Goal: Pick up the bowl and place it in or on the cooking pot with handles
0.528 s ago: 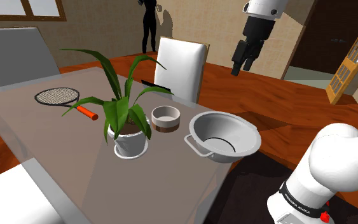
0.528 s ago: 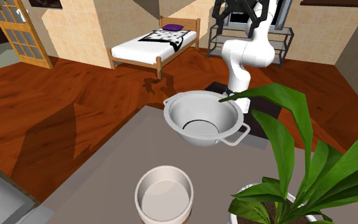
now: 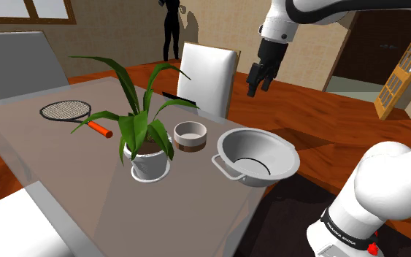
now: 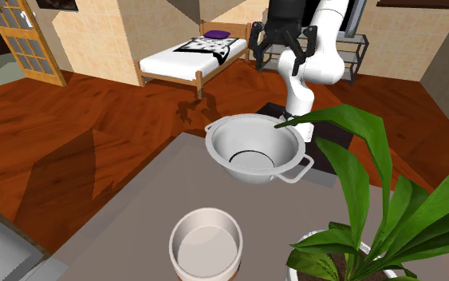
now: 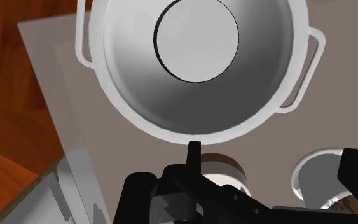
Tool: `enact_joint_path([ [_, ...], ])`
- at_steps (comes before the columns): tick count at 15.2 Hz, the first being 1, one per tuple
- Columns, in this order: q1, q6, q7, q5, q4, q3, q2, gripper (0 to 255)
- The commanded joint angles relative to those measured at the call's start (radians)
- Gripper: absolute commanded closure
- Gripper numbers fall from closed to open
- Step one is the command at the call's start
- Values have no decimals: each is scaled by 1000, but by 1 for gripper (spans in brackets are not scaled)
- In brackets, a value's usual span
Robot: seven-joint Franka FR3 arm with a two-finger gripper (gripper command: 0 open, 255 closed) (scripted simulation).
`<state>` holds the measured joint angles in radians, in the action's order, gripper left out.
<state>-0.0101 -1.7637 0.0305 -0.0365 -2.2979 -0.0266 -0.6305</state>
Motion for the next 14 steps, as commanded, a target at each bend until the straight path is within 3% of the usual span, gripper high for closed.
enact_joint_path([
  [1,2,-59,5,3,-1,2,59,0],
  [14,22,-368,50,17,117,28,502,0],
])
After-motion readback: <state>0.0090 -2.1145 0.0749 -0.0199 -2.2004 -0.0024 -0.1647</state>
